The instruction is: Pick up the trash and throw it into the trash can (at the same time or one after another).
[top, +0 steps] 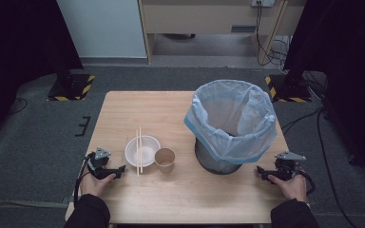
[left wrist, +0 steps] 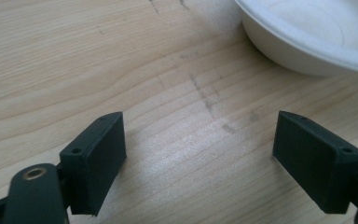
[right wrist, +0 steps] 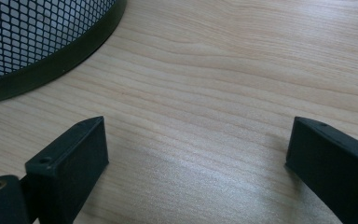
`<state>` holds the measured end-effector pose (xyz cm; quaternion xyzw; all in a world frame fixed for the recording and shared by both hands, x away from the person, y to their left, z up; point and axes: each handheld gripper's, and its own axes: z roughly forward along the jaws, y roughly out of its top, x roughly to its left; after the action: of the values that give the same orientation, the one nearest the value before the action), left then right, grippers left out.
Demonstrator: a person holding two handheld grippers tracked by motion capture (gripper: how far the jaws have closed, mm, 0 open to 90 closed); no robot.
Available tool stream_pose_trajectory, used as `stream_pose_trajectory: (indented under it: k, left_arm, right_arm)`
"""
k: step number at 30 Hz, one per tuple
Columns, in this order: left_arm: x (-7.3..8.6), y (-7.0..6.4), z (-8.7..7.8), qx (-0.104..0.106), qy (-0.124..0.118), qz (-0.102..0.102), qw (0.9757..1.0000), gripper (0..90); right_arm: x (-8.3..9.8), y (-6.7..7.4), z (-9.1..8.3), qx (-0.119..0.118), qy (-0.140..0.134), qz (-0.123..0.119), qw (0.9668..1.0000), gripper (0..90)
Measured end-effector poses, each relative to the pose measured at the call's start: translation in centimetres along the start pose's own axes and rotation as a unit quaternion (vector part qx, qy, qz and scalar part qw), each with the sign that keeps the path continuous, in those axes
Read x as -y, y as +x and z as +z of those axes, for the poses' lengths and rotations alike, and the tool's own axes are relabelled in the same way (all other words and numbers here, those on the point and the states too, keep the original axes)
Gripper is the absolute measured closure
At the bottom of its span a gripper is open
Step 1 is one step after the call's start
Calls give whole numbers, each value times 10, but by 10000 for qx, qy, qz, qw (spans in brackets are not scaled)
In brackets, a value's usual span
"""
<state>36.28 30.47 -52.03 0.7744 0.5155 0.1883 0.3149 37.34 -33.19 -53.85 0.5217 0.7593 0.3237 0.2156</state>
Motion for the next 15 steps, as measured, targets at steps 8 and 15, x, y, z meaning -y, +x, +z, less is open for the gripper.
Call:
stream_pose_trajectory:
  k: [8, 15]
  left_arm:
    - [-16, -9, -22, 51, -614, -108, 9980, 168]
    - [-28, -16, -38, 5, -1112, -121, 9937, 211]
  right_arm:
    - [1, 0, -1, 86, -42, 116, 9999, 102]
    - [1, 1, -1, 97, -49, 113, 9999, 102]
